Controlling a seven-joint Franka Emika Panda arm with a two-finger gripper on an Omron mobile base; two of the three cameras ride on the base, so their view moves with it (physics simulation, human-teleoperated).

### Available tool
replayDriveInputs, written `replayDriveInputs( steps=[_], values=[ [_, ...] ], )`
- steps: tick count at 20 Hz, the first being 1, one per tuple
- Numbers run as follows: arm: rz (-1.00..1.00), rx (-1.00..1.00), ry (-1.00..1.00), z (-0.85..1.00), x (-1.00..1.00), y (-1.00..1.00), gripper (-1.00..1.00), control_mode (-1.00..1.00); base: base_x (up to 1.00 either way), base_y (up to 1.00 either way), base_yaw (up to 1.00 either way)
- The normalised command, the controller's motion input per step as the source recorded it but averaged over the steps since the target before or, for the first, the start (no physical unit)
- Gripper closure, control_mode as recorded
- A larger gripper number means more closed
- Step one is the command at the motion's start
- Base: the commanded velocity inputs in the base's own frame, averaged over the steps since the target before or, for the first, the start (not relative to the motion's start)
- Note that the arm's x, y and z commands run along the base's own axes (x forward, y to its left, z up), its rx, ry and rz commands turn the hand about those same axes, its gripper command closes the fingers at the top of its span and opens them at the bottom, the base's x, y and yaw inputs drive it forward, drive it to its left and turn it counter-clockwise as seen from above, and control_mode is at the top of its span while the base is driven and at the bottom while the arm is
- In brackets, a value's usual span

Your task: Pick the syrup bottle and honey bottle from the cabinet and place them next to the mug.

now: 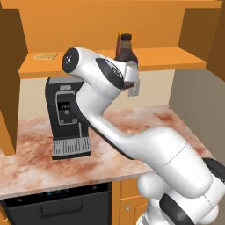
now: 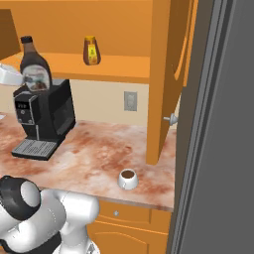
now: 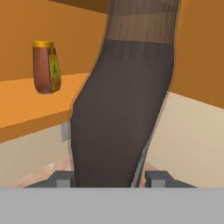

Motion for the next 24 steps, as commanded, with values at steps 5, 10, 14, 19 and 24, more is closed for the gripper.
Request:
replayDriveInputs(
  steps=[5,10,14,19,24],
  values=[
    [0.0,0.0,0.05,-0.42,-0.53,-0.36,1.0,-1.0,0.0,0.0,0.0],
    [0.0,0.0,0.12,-0.72,-0.09,-0.57,1.0,-1.0,0.0,0.0,0.0],
    [0.0,0.0,0.14,-0.72,0.0,-0.64,1.0,-1.0,0.0,0.0,0.0],
    [0.0,0.0,0.17,-0.5,0.3,-0.64,1.0,-1.0,0.0,0.0,0.0],
    [0.0,0.0,0.26,-0.3,0.59,-0.56,1.0,-1.0,0.0,0.0,0.0]
  ],
)
